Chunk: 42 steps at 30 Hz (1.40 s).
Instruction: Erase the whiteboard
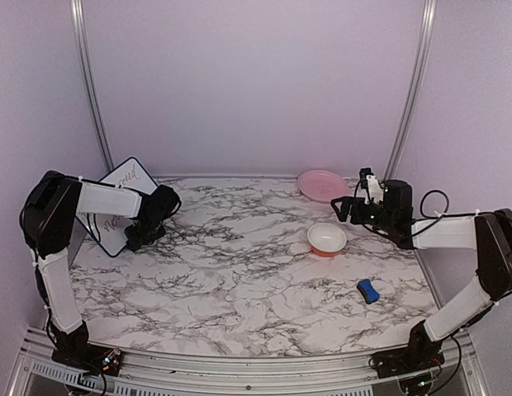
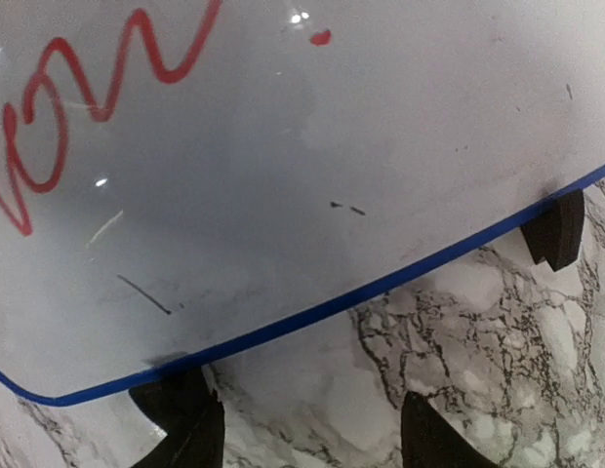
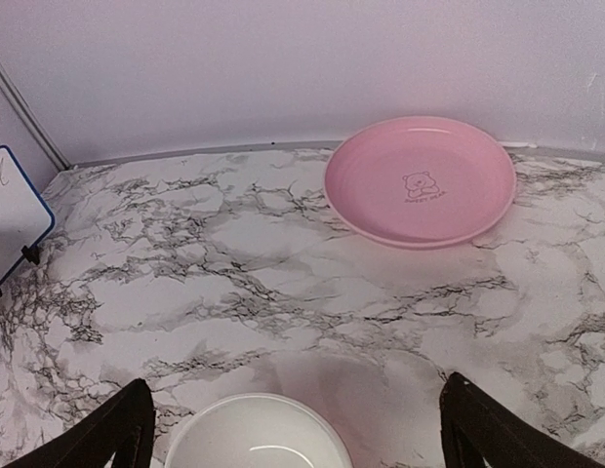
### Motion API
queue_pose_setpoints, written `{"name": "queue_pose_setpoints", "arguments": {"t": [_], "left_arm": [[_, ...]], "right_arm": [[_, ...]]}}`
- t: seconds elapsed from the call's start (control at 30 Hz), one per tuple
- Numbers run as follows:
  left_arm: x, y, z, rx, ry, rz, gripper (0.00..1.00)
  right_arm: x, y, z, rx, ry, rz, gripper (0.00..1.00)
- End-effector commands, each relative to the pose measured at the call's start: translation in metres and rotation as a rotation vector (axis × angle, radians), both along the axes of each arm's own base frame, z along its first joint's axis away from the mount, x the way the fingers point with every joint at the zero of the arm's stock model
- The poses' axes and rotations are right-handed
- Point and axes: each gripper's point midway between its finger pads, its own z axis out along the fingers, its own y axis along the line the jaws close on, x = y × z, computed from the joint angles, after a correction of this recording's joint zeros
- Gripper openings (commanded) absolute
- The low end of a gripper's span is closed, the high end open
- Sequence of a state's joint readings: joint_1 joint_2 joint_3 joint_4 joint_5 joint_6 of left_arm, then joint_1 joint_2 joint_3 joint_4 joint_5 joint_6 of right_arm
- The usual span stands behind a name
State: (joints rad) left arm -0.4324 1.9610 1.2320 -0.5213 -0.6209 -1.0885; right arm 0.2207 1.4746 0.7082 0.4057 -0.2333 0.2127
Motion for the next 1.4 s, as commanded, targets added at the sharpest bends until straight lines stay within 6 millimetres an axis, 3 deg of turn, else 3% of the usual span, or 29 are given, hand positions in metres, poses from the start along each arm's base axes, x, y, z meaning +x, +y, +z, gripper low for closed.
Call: {"name": "queue_pose_setpoints", "arguments": {"t": [0.0, 0.1, 0.3, 0.47, 0.93, 1.1, 1.37], "left_arm": [[-0.03, 0.027, 0.021, 0.074, -0.012, 0.044, 0.6], [-0.043, 0.036, 0.022, 0.09, -0.011, 0.057, 0.59], [-0.053, 0.036, 0.034, 0.046, -0.044, 0.071, 0.59], [-0.053, 0.04, 0.039, 0.05, -0.075, 0.1, 0.58], [-0.034, 0.033, 0.008, 0.005, -0.023, 0.133, 0.47], [-0.032, 0.032, -0.001, -0.008, -0.005, 0.13, 0.31], [-0.031, 0.026, 0.002, -0.026, 0.0, 0.096, 0.03]], "right_arm": [[-0.001, 0.008, 0.006, 0.017, -0.03, 0.03, 0.99], [0.0, 0.01, 0.001, 0.018, -0.021, 0.04, 0.98], [0.002, 0.014, 0.001, 0.027, -0.024, 0.058, 0.98], [0.002, 0.017, -0.001, 0.036, -0.024, 0.071, 0.98], [-0.002, 0.019, 0.003, 0.03, -0.028, 0.094, 0.98], [-0.002, 0.021, 0.003, 0.038, -0.027, 0.106, 0.98], [-0.003, 0.025, 0.004, 0.054, -0.035, 0.124, 0.98]]}}
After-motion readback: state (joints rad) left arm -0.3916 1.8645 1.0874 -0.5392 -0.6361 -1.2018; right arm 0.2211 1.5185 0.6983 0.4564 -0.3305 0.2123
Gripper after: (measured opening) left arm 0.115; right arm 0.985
